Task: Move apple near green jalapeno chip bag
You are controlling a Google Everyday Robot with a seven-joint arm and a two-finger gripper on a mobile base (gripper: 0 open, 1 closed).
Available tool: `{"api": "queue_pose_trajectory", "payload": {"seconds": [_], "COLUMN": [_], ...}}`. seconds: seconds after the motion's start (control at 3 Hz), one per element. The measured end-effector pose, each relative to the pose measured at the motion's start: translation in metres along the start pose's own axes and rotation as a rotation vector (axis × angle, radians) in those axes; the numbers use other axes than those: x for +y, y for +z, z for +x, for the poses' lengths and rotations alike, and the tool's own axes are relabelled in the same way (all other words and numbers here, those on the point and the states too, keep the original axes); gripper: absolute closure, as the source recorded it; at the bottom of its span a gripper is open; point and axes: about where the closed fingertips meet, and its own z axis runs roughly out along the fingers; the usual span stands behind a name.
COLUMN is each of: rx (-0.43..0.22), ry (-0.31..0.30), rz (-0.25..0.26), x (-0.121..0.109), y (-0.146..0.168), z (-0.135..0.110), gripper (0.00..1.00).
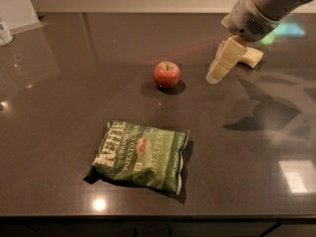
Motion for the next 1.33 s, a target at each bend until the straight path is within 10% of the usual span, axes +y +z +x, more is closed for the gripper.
{"api": "queue_pose_trajectory", "payload": {"seconds": [1.33], "rx": [-0.067], "ry": [-0.019], "rz": [-0.177], "x": [0.013], "y": [0.114], "z": [-0.049], "gripper": [0.00]}}
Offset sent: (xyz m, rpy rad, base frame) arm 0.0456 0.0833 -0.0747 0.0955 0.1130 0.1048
